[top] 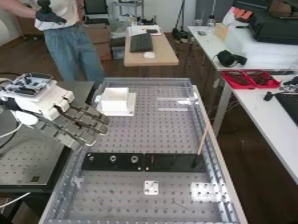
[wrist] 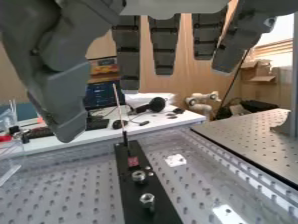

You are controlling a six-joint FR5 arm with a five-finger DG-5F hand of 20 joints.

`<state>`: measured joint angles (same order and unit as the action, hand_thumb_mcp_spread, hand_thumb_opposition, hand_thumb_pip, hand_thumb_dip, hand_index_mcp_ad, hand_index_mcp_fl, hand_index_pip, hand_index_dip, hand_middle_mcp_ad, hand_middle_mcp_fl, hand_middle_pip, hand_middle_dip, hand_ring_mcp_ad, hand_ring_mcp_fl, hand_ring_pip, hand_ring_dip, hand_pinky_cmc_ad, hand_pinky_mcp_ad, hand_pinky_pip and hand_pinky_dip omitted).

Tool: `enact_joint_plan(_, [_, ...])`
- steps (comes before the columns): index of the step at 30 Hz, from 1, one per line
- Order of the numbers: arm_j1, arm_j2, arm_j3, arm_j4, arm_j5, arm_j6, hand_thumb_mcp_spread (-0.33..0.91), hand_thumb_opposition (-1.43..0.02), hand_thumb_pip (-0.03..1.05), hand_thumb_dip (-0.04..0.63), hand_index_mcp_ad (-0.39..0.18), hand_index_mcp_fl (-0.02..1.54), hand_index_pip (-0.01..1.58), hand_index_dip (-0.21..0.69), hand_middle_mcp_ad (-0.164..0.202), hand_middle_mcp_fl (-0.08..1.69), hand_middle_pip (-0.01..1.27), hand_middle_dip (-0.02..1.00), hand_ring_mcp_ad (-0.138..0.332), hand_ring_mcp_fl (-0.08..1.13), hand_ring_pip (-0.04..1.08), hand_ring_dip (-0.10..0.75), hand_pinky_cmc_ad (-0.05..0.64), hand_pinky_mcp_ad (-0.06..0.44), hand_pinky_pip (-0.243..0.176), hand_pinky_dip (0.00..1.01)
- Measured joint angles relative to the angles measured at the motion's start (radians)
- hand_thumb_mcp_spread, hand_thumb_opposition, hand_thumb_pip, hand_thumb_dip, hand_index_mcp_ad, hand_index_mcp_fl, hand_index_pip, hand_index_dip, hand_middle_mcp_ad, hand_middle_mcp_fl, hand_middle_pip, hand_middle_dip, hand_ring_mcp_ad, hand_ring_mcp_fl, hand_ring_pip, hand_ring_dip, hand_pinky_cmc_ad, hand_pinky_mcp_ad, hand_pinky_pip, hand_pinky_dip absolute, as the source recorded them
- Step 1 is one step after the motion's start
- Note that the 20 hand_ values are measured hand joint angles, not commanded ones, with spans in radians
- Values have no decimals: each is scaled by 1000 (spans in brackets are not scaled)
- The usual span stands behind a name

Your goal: Grab the smaller nut and place it in the white container

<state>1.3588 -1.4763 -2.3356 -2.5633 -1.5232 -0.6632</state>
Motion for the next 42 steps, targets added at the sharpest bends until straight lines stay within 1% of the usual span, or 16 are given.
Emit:
enact_joint_plan(4, [4,-8,-28,47,24,10,278,-791,719,140,-63,204,805,79,101,113,127,161,230,0,73,12,276,197,-73,394])
enact_joint_plan(5, [5,-10,-31,52,28,12,274,-787,721,140,-63,204,857,61,101,113,126,157,230,0,73,12,278,201,-73,394])
enact_joint_plan(9, [13,-26,-51,84,58,23,278,-801,721,140,-68,220,1000,16,101,113,131,175,230,0,75,17,278,201,-73,398])
enact_joint_plan(12, [20,-38,-62,106,78,25,279,-801,726,140,-68,220,1121,19,101,113,131,175,230,0,75,17,278,201,-73,396])
enact_joint_plan(16, [32,-58,-77,144,103,23,278,-815,724,140,-70,222,1204,12,101,115,131,175,230,0,68,19,278,197,-73,407])
enact_joint_plan(17, [34,-63,-80,152,106,23,278,-817,724,159,-68,225,1250,9,105,99,131,175,230,-2,68,19,278,197,-73,412])
enact_joint_plan(18, [36,-69,-84,165,112,22,278,-817,724,159,-72,225,1285,9,105,94,131,175,230,-2,68,19,278,201,-73,412])
enact_joint_plan(22, [48,-97,-98,214,134,18,278,-817,728,159,-73,225,1363,9,101,84,131,175,222,0,66,23,276,201,-73,417])
enact_joint_plan(25, [52,-115,-104,242,148,20,279,-817,782,159,-79,173,1445,9,101,87,131,175,222,0,66,19,278,201,-73,428])
enact_joint_plan(27, [52,-126,-104,248,151,22,281,-817,785,155,-75,171,1496,12,101,87,131,175,222,-2,75,24,278,197,-73,428])
enact_joint_plan(30, [52,-142,-104,259,151,21,293,-817,785,188,-79,155,1529,9,101,87,131,190,222,-2,73,35,276,201,-73,429])
enact_joint_plan(36, [50,-164,-99,267,142,17,325,-817,785,188,-79,120,1559,9,101,87,127,192,222,-2,68,37,276,201,-73,429])
enact_joint_plan(39, [49,-170,-96,268,133,17,344,-826,785,206,-99,120,1557,9,101,87,127,197,225,-2,68,37,276,201,-73,417])
enact_joint_plan(42, [49,-173,-90,263,126,12,339,-836,796,206,-101,70,1557,9,101,87,129,202,225,-2,66,37,276,197,-73,419])
